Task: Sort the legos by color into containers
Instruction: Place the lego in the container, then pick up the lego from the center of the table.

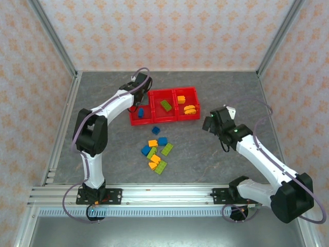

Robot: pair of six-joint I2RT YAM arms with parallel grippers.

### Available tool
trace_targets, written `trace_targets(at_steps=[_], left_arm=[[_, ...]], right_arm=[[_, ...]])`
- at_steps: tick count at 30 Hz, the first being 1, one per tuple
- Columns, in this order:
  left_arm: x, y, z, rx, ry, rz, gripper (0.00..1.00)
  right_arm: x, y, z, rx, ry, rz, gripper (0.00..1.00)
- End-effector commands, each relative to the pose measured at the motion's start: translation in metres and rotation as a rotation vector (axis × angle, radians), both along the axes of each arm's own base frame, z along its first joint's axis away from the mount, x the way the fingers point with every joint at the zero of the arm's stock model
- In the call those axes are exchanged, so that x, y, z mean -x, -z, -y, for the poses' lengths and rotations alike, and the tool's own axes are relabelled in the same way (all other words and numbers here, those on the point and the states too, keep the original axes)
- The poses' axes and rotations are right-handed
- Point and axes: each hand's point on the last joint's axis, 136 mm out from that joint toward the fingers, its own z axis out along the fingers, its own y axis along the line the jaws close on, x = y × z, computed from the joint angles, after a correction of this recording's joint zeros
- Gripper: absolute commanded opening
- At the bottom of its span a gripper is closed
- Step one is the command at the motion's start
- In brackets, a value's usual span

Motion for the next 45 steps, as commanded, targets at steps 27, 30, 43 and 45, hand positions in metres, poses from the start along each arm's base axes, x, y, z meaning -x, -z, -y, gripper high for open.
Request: trace_targets(at_steps=[27,30,43,45], left_arm=[[0.060,-0.043,0.031,0.201,0.153,0.014,0.99],[0.082,-0.036,0.053,0.216,0.210,-0.030,0.99],[0.133,0.028,0.097,0.114,0.346,-0.224,0.87],[0.133,0.038,0.096,0.085,0.356,-0.256,0.85]], right_arm=[[-0.012,-0.003,-0.012,-0.018,-0.041,-0.010,1.00],[-0.011,-0.001,-0.014,-0.034,-0.044,-0.008,1.00],[-0.004,0.008,-0.016,-0.074,-0.041,-0.012,1.00],[-0.003,0.008,-0.015,-0.075,-0.039,-0.009,1.00]])
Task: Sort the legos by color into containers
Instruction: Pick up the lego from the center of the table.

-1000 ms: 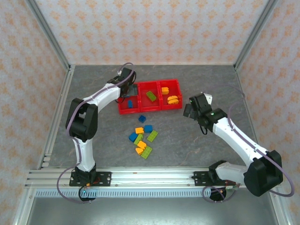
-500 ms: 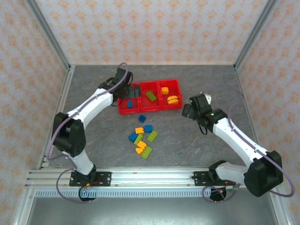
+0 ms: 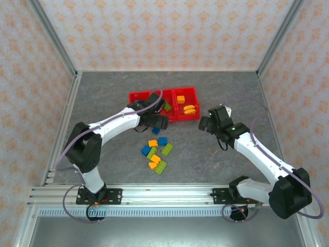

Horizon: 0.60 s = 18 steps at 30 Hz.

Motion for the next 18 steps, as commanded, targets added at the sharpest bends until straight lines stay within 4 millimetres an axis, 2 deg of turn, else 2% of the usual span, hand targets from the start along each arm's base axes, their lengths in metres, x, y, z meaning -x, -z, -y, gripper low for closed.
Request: trace_targets(at_steps=[1,5,13,14,18], left_arm=[[0.011,0.026,-0.011,-0.091,0.029,-0.085,0.85],[0.016,0.046,-0.011,-0.119,0.068,-0.141,0.80],[0.018,0.064,-0.012,-0.145,0.082,-0.169,0.77],[0.019,0.075,-0.013,-0.161,0.084,-0.193,0.76],[0.017,0.087,-0.009,-0.162,0.091,-0.211,0.70]], right_arm=[[0.003,-0.001,0.004,-0.012,0.024,0.017,1.00],[0.003,-0.003,0.006,-0.009,0.030,0.020,1.00],[0.001,-0.004,0.004,-0.016,0.032,0.022,1.00],[0.001,-0.003,0.004,-0.018,0.033,0.019,1.00],[0.001,-0.004,0.003,-0.021,0.034,0.015,1.00]])
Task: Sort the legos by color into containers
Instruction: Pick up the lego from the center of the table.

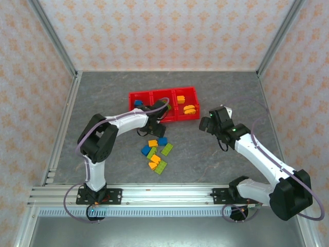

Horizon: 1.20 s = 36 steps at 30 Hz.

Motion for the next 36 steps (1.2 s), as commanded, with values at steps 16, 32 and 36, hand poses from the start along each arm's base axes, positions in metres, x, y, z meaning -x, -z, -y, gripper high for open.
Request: trace_targets(at_steps=[16,32,36], left_arm=[[-0.012,0.024,0.003,-0.034,-0.023,-0.022,0.35],[-0.044,-0.100,0.013,0.110,-0.105,0.225,0.13],[-0.059,-0.135,0.007,0.151,-0.141,0.296,0.13]], right_arm=[[0.001,-0.007,0.005,-0.007,0.029,0.021,1.00],[0.000,-0.005,0.003,-0.014,0.027,0.019,1.00],[0.000,-0.005,0.003,-0.019,0.027,0.021,1.00]])
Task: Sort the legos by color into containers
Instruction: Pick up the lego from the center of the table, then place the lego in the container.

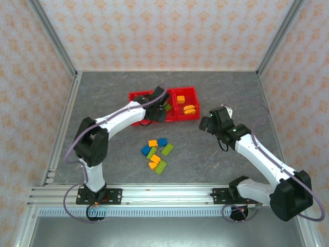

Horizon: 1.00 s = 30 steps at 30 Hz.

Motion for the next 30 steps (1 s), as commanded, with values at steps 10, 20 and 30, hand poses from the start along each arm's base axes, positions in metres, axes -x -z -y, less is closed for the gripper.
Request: trace_targets(at_steps=[10,20,30], left_arm=[[-0.053,-0.034,-0.077,0.022,-0.245,0.085,0.13],[-0.080,0.009,-0.086,0.038,-0.260,0.030,0.13],[-0.095,0.025,-0.095,0.071,-0.295,0.015,0.40]], right_arm=[[0.002,-0.001,0.007,0.011,0.026,0.009,1.00],[0.003,-0.002,0.007,0.017,0.024,0.005,1.00],[0.005,-0.005,0.010,0.025,0.024,0.011,1.00]])
